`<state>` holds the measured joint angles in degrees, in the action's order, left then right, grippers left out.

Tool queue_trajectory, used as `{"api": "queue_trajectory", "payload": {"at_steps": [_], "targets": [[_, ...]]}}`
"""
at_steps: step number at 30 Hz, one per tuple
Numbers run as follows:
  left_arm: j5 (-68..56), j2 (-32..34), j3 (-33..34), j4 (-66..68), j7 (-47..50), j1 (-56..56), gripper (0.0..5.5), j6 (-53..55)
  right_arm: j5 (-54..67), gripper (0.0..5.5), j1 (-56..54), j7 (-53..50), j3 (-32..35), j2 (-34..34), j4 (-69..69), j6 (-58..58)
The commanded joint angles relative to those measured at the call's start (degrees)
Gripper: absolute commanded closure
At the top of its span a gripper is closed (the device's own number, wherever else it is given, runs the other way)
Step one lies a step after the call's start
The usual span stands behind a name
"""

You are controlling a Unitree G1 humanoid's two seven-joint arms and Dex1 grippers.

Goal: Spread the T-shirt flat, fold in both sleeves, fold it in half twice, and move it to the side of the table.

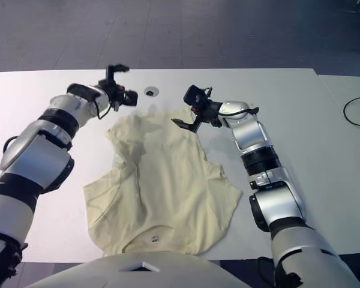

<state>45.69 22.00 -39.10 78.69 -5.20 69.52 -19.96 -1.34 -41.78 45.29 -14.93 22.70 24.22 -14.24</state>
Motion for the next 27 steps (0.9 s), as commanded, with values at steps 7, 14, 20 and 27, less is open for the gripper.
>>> {"api": "queue_trajectory", "payload": {"at_steps": [7,14,20,27], "targets": [[-23.62,10.35,24.88,-15.76,-6.78,-0.18,0.1,4.54,-5.26,0.12,-12.16,-15.54,3.1,-6.45,31.76,12.91],[-28.12,15.83,33.2,-44.16,-10.56,-16.2,0.1,20.94,-9.43,0.12,-13.53,-18.45,2.57,-5.08,45.83,15.89],[-28.45,16.4,37.14,-60.05,-12.08,-23.79,0.1,32.12,-11.38,0.12,-12.23,-23.04,3.48,-4.65,50.4,15.34],[-28.48,14.36,36.97,-64.53,-12.61,-25.75,0.1,36.24,-7.59,0.12,-15.33,-24.35,8.82,-3.73,48.79,18.21]]}}
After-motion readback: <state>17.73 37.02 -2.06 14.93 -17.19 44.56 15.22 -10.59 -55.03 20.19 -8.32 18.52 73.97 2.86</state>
